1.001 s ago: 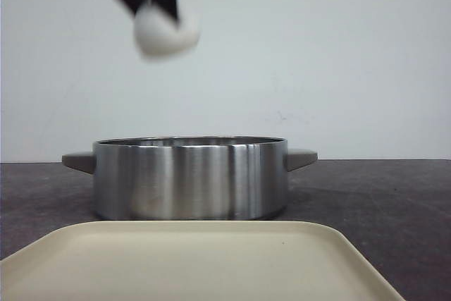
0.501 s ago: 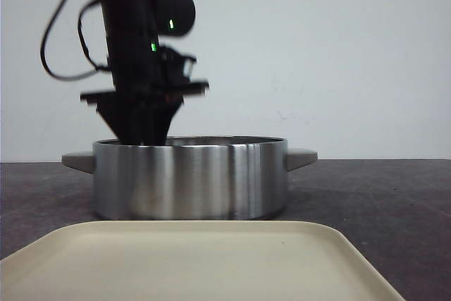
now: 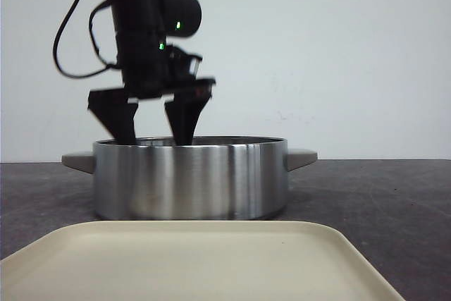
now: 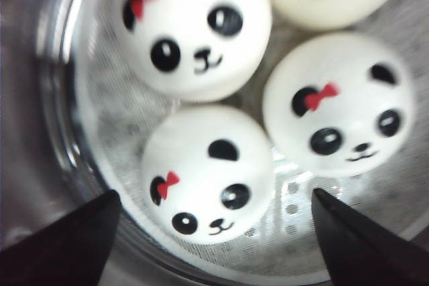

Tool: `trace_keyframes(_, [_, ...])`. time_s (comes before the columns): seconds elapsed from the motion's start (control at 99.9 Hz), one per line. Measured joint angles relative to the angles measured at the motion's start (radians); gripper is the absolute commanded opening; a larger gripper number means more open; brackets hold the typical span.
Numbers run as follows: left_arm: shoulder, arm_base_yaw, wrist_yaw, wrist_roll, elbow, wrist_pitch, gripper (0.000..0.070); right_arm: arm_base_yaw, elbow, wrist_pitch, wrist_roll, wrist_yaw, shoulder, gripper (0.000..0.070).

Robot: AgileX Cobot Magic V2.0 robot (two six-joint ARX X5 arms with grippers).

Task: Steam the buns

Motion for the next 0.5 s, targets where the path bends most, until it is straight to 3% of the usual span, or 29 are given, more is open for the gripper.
trace_keyframes(0.11, [-0.006,0.000,0.036,-0.020,0.085,-0.004,0.0561,0.000,0.000,0.000,-0.001,0.002,0.005,0.0006])
trace_keyframes(0.24, [-0.107,-0.003,0.083,-0.105,0.103,0.101,0.0550,0.000,-0.044,0.028,-0.023,0.047,0.003,0.0006])
trace_keyframes(0.3, [-0.197,-0.012,0.052,-0.132,0.103,0.159,0.0531,0.000,-0.086,0.060,-0.031,0.058,-0.002,0.0006])
trace_keyframes(0.361, [-0.304,-0.031,-0.005,-0.142,0.105,0.205,0.0468,0.000,-0.148,0.111,-0.034,0.064,-0.019,0.0006])
trace_keyframes(0.501, [-0.536,-0.077,-0.111,-0.135,0.127,0.204,0.0409,0.000,-0.369,0.312,-0.066,0.061,-0.083,0.0006])
